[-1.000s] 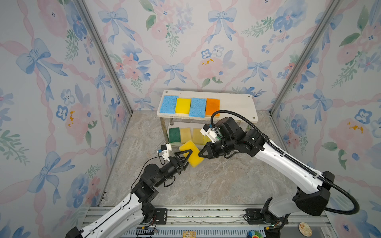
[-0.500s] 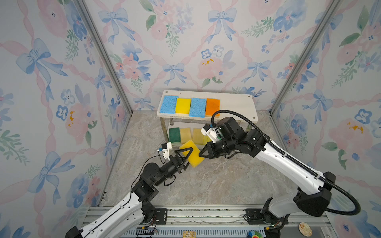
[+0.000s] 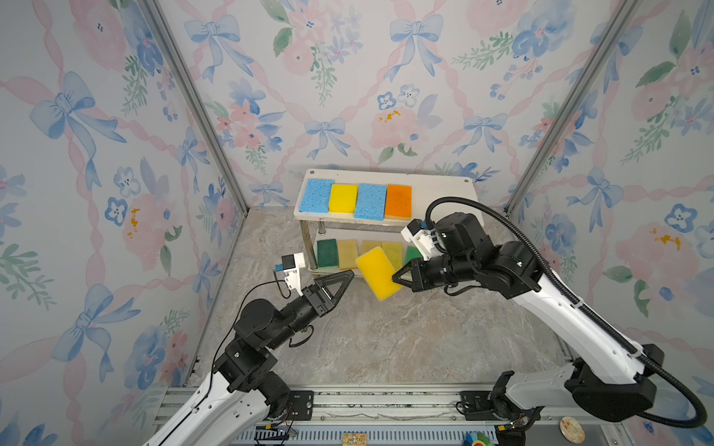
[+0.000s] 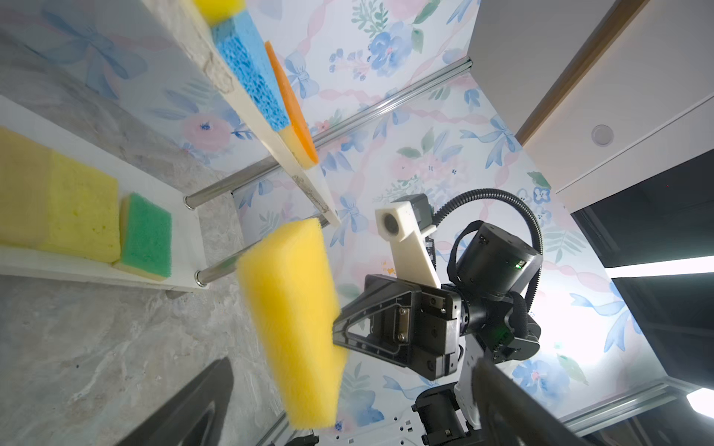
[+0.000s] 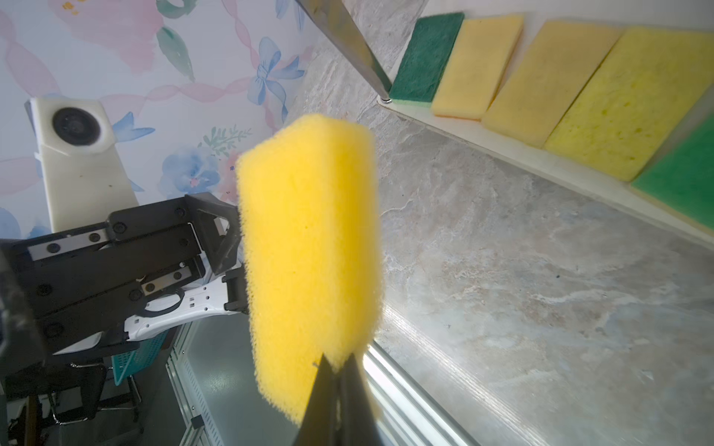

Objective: Place and organize the cleaning sponges onto the shelf
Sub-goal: 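Carry the yellow sponge to the top shelf with the right gripper while the left opens, then lower the yellow sponge beside the orange sponge and press it flat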

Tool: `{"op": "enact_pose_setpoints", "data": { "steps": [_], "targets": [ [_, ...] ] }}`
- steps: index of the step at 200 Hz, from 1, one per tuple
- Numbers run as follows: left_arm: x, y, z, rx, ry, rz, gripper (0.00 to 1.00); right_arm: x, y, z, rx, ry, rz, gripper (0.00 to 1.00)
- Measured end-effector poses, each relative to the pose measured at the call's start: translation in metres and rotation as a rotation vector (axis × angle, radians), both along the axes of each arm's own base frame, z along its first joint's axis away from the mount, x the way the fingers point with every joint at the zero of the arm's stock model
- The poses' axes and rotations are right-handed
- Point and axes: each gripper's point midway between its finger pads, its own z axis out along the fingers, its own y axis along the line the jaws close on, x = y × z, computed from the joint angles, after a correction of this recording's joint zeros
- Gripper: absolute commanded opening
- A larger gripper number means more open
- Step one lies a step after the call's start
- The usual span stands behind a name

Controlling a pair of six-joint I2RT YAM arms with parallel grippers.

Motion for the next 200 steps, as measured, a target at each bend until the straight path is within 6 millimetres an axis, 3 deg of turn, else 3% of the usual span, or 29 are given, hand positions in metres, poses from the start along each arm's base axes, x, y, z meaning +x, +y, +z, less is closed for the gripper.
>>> {"op": "enact_pose_setpoints", "data": {
  "steps": [34, 60, 81, 101, 136, 163, 200],
  "targets": [
    [0.002, 0.016, 0.018, 0.074, -0.078, 0.074, 0.98, 0.015, -0.047, 0.065, 0.080, -0.120, -0.149, 0.02],
    [0.010, 0.019, 0.006, 0.137, -0.066, 0.107, 0.98, 0.039, -0.089, 0.107, 0.107, -0.185, -0.309, 0.04],
    [0.015, 0.020, -0.002, 0.167, -0.051, 0.120, 0.98, 0.062, -0.116, 0.121, 0.097, -0.190, -0.421, 0.04],
    [0.015, 0.024, -0.006, 0.180, -0.043, 0.132, 0.98, 0.087, -0.129, 0.113, 0.063, -0.149, -0.489, 0.03],
    [0.011, 0.035, -0.006, 0.179, -0.043, 0.162, 0.98, 0.123, -0.131, 0.071, -0.001, -0.004, -0.551, 0.01],
    [0.012, 0.036, -0.014, 0.191, -0.026, 0.161, 0.98, 0.130, -0.128, 0.054, -0.006, 0.069, -0.577, 0.01],
    [0.013, 0.035, -0.026, 0.209, 0.003, 0.151, 0.98, 0.132, -0.124, 0.057, 0.032, 0.090, -0.587, 0.01]
  ]
}}
